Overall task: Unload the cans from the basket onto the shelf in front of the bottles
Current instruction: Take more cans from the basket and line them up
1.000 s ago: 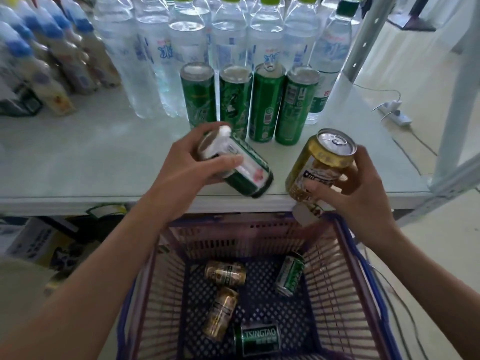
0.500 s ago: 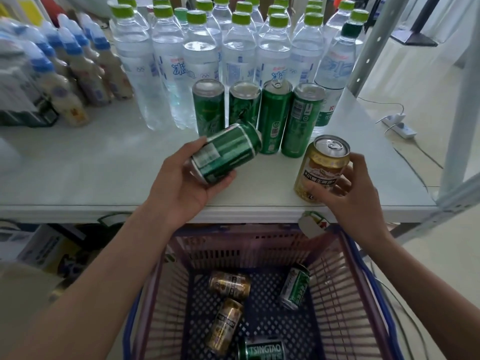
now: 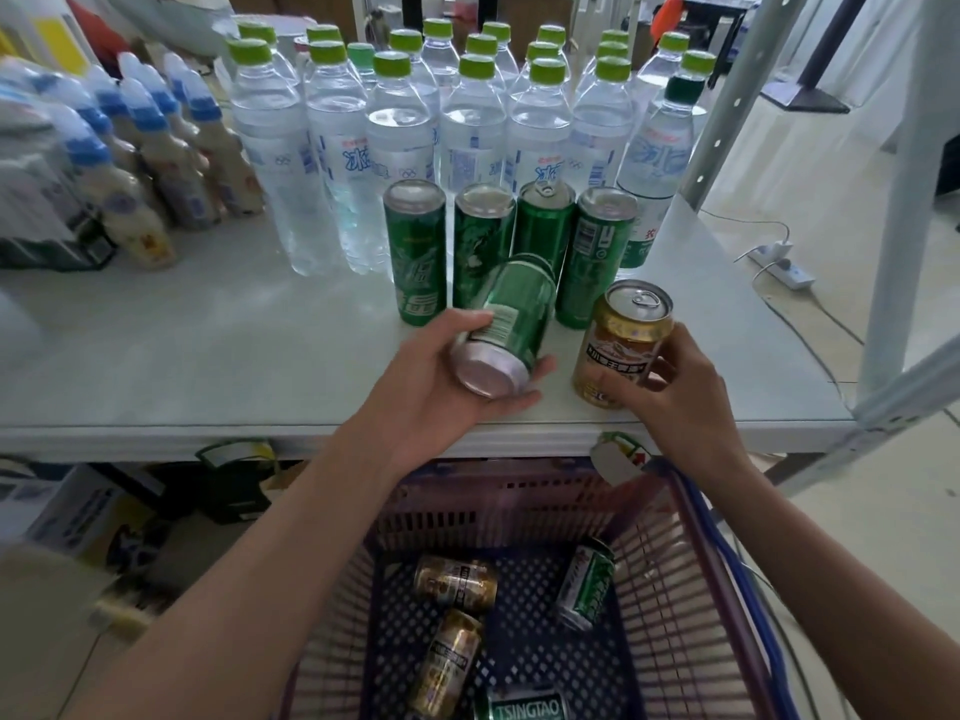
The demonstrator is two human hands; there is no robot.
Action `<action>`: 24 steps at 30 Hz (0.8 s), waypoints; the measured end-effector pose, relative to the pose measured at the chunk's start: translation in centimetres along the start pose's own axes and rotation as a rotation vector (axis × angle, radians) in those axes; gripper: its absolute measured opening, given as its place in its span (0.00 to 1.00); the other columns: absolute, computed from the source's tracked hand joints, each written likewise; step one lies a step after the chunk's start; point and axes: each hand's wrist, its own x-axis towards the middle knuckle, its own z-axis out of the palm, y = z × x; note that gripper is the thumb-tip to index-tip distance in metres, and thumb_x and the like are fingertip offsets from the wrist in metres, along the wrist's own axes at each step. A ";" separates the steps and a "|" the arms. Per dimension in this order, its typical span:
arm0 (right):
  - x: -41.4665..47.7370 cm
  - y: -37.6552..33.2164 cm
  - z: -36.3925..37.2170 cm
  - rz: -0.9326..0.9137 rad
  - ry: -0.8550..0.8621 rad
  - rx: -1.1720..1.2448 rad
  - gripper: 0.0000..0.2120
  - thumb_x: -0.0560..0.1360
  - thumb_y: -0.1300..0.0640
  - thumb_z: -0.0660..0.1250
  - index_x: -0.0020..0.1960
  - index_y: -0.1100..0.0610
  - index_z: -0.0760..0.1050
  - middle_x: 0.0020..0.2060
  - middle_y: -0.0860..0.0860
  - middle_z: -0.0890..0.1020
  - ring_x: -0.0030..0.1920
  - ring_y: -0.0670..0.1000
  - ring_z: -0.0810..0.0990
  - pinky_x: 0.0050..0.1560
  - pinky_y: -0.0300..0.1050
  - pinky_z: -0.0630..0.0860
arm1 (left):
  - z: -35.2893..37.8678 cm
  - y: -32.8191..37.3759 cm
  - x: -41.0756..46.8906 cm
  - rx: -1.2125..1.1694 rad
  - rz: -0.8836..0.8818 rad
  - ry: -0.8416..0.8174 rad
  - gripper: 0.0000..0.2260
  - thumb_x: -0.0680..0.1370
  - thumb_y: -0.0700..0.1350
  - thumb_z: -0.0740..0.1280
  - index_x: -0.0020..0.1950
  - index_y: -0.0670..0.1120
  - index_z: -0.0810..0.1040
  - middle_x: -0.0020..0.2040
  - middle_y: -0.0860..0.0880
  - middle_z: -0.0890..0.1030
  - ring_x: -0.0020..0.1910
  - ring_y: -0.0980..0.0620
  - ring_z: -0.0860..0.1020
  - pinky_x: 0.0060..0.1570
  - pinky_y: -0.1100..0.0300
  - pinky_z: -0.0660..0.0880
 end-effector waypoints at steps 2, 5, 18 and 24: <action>0.0 0.0 0.1 -0.002 0.010 -0.011 0.34 0.63 0.34 0.78 0.62 0.50 0.75 0.53 0.43 0.85 0.54 0.44 0.85 0.58 0.54 0.82 | 0.3 -0.6 0.6 0.203 0.025 0.026 0.23 0.74 0.43 0.71 0.68 0.39 0.74 0.66 0.34 0.79 0.62 0.35 0.79 0.70 0.35 0.68; 0.0 0.0 0.3 -0.007 0.026 -0.017 0.33 0.63 0.33 0.77 0.61 0.49 0.75 0.53 0.43 0.85 0.54 0.44 0.84 0.57 0.54 0.82 | 0.8 -1.4 1.4 0.528 0.160 0.173 0.36 0.65 0.50 0.82 0.70 0.44 0.76 0.63 0.43 0.83 0.62 0.42 0.81 0.65 0.39 0.75; 0.4 -0.9 2.3 -0.050 -0.041 -0.029 0.31 0.66 0.39 0.79 0.65 0.47 0.77 0.51 0.37 0.84 0.50 0.32 0.82 0.46 0.25 0.76 | -1.1 -1.2 2.2 1.014 0.453 0.334 0.36 0.64 0.39 0.83 0.67 0.49 0.69 0.59 0.56 0.78 0.56 0.60 0.79 0.56 0.66 0.79; 0.9 -1.9 5.0 -0.083 -0.133 -0.098 0.35 0.63 0.40 0.82 0.66 0.47 0.75 0.57 0.44 0.83 0.54 0.42 0.82 0.53 0.32 0.77 | -3.1 0.1 1.4 1.075 0.479 0.376 0.38 0.63 0.41 0.84 0.65 0.51 0.66 0.55 0.63 0.75 0.54 0.71 0.75 0.55 0.69 0.76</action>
